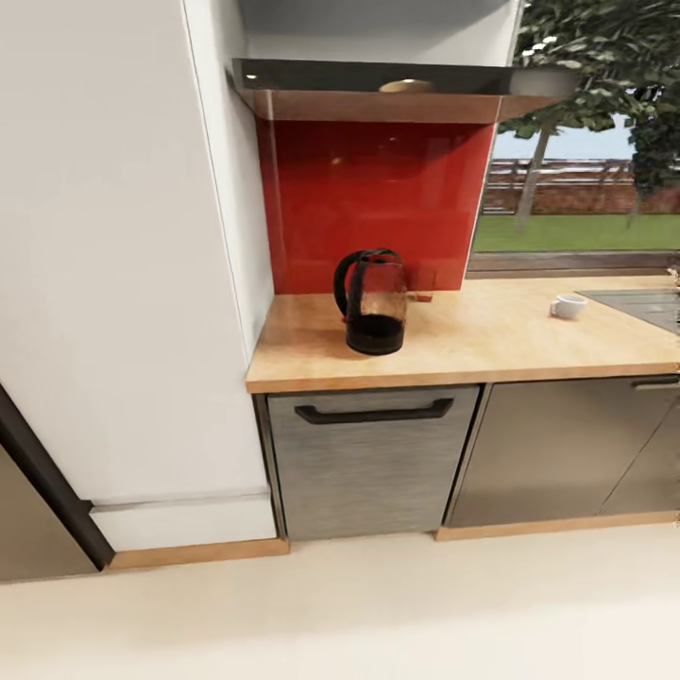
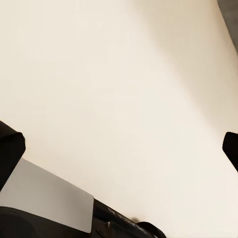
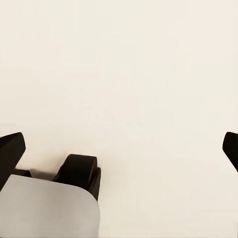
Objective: Set up a coffee station on the kitchen countertop: keep the coffee maker on the countertop, move the bottle of coffee from the kitchen shelf to the counter next to the coffee maker, place a paper coffee filter on top of the coffee maker, put the saucer next to the coffee maker with the coffee cup on the saucer, and place the electric kettle next to the coffee maker.
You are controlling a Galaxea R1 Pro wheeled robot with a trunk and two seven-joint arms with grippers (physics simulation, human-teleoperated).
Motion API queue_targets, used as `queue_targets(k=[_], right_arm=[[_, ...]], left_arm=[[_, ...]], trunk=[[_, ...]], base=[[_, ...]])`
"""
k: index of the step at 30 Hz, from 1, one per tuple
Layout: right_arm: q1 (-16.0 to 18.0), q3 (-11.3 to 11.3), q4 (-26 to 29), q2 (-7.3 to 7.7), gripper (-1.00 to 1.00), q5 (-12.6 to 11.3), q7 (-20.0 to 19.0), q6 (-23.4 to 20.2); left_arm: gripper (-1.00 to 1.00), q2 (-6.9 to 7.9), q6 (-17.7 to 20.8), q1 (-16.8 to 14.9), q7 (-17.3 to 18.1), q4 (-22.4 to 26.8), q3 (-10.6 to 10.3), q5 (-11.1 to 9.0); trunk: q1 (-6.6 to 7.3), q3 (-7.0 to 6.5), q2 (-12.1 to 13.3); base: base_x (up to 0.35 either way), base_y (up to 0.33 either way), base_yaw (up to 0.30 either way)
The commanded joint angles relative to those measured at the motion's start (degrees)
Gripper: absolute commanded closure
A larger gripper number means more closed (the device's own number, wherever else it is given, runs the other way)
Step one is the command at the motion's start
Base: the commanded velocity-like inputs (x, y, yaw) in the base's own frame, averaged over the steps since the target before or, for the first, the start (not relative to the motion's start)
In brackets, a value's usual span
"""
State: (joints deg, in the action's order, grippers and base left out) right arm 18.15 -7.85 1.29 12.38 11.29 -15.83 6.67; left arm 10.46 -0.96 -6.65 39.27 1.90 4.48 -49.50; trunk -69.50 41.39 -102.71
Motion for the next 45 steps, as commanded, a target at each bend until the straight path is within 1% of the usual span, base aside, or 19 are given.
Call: queue_targets(k=[1, 6, 12, 22, 24, 25, 26, 28, 29, 30, 32, 33, 34, 35, 36, 40, 41, 43, 45], right_arm=[[0.0, -0.5, -0.1, 0.02, -1.0, 0.6, -0.2, 0.2], [0.0, -0.5, -0.1, 0.08, -1.0, 0.6, -0.2, 0.2], [0.0, -0.5, 0.0, 0.03, -1.0, 0.6, -0.2, 0.1], [0.0, -0.5, 0.0, 0.02, -1.0, 0.5, -0.3, 0.1], [0.0, -0.5, 0.1, 0.02, -1.0, 0.5, -0.2, 0.1], [0.0, -0.5, 0.1, 0.02, -1.0, 0.5, -0.2, 0.2], [0.0, -0.5, 0.1, 0.02, -1.0, 0.5, -0.2, 0.2], [0.0, -0.5, 0.1, 0.02, -1.0, 0.5, -0.2, 0.2], [0.0, -0.5, 0.1, 0.02, -1.0, 0.4, -0.2, 0.2], [0.0, -0.5, 0.1, 0.05, -1.0, 0.4, -0.2, 0.3], [0.0, -0.5, 0.1, 0.05, -1.0, 0.4, -0.2, 0.3], [0.0, -0.5, 0.1, 0.04, -1.0, 0.4, -0.1, 0.3], [0.0, -0.5, 0.1, 0.03, -1.0, 0.4, -0.1, 0.3], [0.0, -0.5, 0.1, 0.02, -1.0, 0.4, -0.1, 0.3], [0.0, -0.5, 0.1, 0.04, -1.0, 0.4, -0.1, 0.3], [0.0, -0.5, 0.1, 0.03, -1.0, 0.4, -0.1, 0.3], [0.0, -0.5, 0.1, 0.04, -1.0, 0.4, -0.1, 0.3], [0.0, -0.5, 0.1, 0.03, -1.0, 0.4, -0.1, 0.3], [0.0, -0.5, 0.1, 0.02, -1.0, 0.4, -0.1, 0.4]], left_arm=[[-1.0, 0.0, -0.1, 0.0, 0.2, -0.1, 0.4, 0.4], [-1.0, 0.0, -0.1, 0.0, 0.2, -0.1, 0.4, 0.4], [-1.0, 0.0, -0.1, 0.0, 0.2, -0.1, 0.4, 0.4], [-1.0, 0.0, -0.4, 0.0, 0.3, 0.4, -0.1, 0.5], [-1.0, -0.04, -0.4, 0.0, 0.3, 1.6, -0.3, 0.5], [-1.0, -0.28, -0.4, 0.0, 0.2, 4.4, -0.5, 0.6], [-1.0, -0.43, -0.4, 0.0, 0.2, 5.8, -0.6, 0.7], [-1.0, -0.55, -0.4, 0.0, 0.2, 6.8, -0.6, 0.7], [-1.0, -0.68, -0.3, 0.0, 0.2, 8.1, -0.8, 0.8], [-1.0, -1.36, 0.7, 0.0, -2.3, 21.1, -2.1, 1.0], [-1.0, -1.95, 1.8, 0.0, -2.7, 24.7, -3.1, 1.1], [-1.0, -2.25, 2.8, 0.0, -2.9, 26.7, -4.0, 1.1], [-1.0, -3.07, 10.5, 0.0, -4.0, 38.9, -10.5, 1.2], [-1.0, -3.18, 12.0, 0.0, -4.5, 41.9, -11.6, 1.2], [-1.0, -3.35, 14.4, 0.0, -6.0, 47.7, -13.2, 1.3], [-1.0, -3.68, 18.2, 0.0, -8.6, 58.0, -15.0, 1.4], [-1.0, -3.92, 20.5, 0.0, -9.3, 62.7, -15.4, 1.4], [-1.0, -4.16, 23.3, 0.0, -9.8, 67.3, -15.7, 1.5], [-1.0, -4.73, 26.4, -0.1, -10.2, 71.8, -15.9, 1.5]], trunk=[[0.01, 0.05, 0.0], [0.01, 0.05, 0.0], [0.01, 0.05, 0.0], [0.01, 0.05, 0.0], [0.01, 0.05, 0.0], [0.01, 0.05, 0.0], [0.01, 0.05, 0.0], [0.01, 0.05, 0.0], [0.01, 0.05, 0.0], [0.01, 0.05, 0.0], [0.01, 0.05, 0.0], [0.01, 0.05, 0.0], [0.01, 0.05, 0.0], [0.01, 0.05, 0.0], [0.01, 0.05, 0.0], [0.01, 0.05, 0.0], [0.01, 0.05, 0.0], [0.01, 0.05, 0.0], [0.01, 0.05, 0.0]], base=[[0.042, 0.19, -0.147], [0.107, 0.254, -0.039], [0.035, 0.072, -0.004], [0.002, 0.004, -0.214], [0.0, 0.0, -0.095], [0.0, 0.0, -0.035], [0.0, 0.0, -0.022], [0.0, 0.0, -0.016], [0.0, 0.0, -0.007], [0.0, 0.0, 0.0], [0.0, 0.0, 0.0], [0.0, 0.0, 0.0], [0.0, 0.0, 0.0], [0.0, 0.0, 0.0], [0.0, 0.0, 0.0], [0.0, 0.0, 0.0], [0.0, 0.0, 0.0], [0.0, 0.0, 0.0], [0.0, 0.0, 0.0]])
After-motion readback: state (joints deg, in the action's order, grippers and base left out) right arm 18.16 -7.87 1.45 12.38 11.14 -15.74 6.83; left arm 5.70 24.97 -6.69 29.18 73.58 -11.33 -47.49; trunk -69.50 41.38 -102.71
